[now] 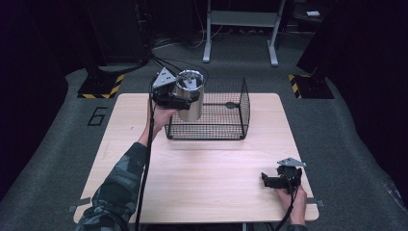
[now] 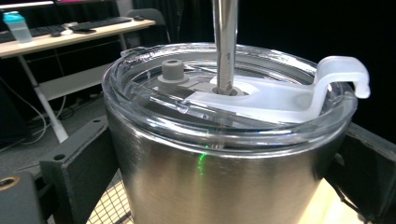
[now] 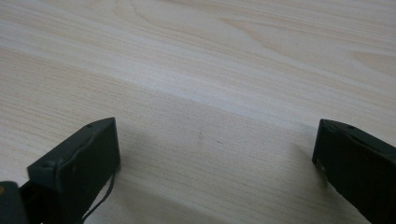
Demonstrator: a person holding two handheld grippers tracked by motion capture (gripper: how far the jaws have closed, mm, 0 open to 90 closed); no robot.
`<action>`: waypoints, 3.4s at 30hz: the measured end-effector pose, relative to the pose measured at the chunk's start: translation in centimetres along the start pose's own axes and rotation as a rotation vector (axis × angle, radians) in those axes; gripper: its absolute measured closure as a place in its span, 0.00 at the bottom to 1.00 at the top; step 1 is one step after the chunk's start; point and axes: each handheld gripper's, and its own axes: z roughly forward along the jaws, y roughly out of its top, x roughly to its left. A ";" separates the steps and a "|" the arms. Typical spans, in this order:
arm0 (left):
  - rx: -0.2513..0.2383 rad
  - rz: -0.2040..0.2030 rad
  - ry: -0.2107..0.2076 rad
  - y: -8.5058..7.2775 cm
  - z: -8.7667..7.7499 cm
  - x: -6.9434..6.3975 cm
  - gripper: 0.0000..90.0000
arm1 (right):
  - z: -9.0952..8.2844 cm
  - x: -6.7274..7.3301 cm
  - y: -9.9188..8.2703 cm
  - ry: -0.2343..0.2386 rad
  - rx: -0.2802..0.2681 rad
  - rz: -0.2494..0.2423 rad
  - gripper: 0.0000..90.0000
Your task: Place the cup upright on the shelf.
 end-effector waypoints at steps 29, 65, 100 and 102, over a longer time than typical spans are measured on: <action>0.088 -0.072 0.073 -2.3 6.0 1.3 0.04 | 0.0 0.0 0.0 0.005 -0.003 0.014 0.00; 0.261 -0.120 0.063 -5.5 11.1 0.6 0.04 | 0.0 0.0 0.0 0.001 0.000 -0.001 0.01; 0.348 -0.104 0.025 -6.5 12.9 -0.1 0.04 | 0.0 0.1 0.0 0.002 -0.002 0.011 0.01; 0.358 -0.090 0.021 -6.6 12.8 -0.2 0.04 | 0.0 0.0 0.0 0.002 -0.001 0.006 0.01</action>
